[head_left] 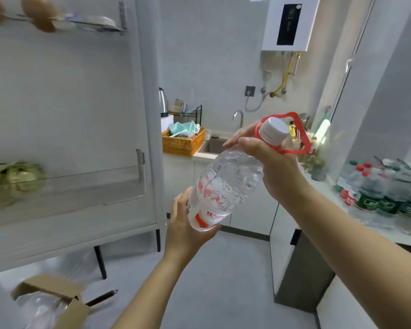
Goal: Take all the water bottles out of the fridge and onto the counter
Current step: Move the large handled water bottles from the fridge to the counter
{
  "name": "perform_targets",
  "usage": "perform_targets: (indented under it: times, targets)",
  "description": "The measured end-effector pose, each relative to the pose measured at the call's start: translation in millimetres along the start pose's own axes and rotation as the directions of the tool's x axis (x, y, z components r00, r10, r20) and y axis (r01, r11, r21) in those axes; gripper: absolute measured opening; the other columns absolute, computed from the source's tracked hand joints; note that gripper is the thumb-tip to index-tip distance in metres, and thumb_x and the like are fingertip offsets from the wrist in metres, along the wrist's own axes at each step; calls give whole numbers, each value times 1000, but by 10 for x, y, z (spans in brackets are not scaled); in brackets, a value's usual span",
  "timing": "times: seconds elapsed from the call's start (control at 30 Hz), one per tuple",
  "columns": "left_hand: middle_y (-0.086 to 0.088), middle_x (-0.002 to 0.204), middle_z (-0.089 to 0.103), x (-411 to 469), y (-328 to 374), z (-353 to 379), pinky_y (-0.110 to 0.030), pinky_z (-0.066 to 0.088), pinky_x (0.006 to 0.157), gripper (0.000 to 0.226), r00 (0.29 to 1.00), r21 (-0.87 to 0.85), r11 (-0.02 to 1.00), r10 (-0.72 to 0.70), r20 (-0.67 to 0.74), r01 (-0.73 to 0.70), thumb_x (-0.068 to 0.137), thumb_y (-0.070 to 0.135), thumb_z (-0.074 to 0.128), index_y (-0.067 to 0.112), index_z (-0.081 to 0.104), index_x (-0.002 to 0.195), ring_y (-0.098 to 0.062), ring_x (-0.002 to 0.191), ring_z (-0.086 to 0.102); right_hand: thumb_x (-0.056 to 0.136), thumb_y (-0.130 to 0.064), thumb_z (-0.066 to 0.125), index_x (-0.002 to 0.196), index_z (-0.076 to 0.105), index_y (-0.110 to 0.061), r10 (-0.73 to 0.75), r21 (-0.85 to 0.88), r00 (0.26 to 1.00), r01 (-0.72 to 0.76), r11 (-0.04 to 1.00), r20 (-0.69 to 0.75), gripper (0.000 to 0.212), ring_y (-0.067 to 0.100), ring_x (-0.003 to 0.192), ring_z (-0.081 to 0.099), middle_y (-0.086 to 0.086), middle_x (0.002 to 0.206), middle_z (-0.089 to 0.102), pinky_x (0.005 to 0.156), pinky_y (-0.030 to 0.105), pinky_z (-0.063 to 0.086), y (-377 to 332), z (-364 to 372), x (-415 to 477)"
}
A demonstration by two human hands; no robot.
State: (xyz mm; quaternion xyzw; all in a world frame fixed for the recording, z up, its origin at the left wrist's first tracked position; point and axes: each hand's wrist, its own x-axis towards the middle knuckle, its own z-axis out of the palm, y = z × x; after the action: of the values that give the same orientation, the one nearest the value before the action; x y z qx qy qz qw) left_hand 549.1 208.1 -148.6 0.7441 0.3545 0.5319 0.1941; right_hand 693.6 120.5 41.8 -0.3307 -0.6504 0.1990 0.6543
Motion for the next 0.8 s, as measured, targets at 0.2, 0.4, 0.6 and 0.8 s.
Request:
perform_targets:
  times: [0.2, 0.4, 0.6, 0.8]
  targets:
    - [10, 137, 37, 687, -223, 986, -13, 49, 80, 106, 990, -104, 995, 17, 137, -3, 60, 48, 88, 43, 18, 141, -12, 116, 51, 75, -24, 65, 80, 64, -15, 50, -128, 988, -70, 989, -148, 11, 19, 85, 69, -3, 79, 73, 81, 32, 54, 538, -709, 378]
    - [17, 132, 37, 1265, -283, 1763, -2, 46, 70, 104, 969, -232, 972, 80, 235, -24, 59, 41, 90, 49, 20, 137, -6, 110, 51, 79, -6, 59, 77, 65, -11, 14, -207, 966, -69, 976, -260, 7, 17, 81, 69, -3, 76, 72, 78, 28, 54, 925, -1330, 710]
    - [40, 125, 30, 1503, -237, 2583, 1, 44, 72, 101, 936, -342, 940, 107, 335, 14, 55, 52, 84, 59, 20, 133, 14, 114, 44, 76, -12, 61, 74, 67, -15, 48, -255, 923, -155, 954, -381, 6, 32, 88, 69, 10, 80, 71, 84, 38, 56, 1248, -2021, 837]
    - [35, 127, 34, 1646, -147, 3491, -5, 49, 73, 103, 899, -381, 921, 100, 426, 78, 56, 48, 88, 54, 24, 136, 8, 115, 48, 75, -10, 62, 71, 66, -18, 75, -226, 893, -192, 955, -443, 9, 17, 79, 70, -3, 73, 72, 75, 21, 53, 1581, -2811, 828]
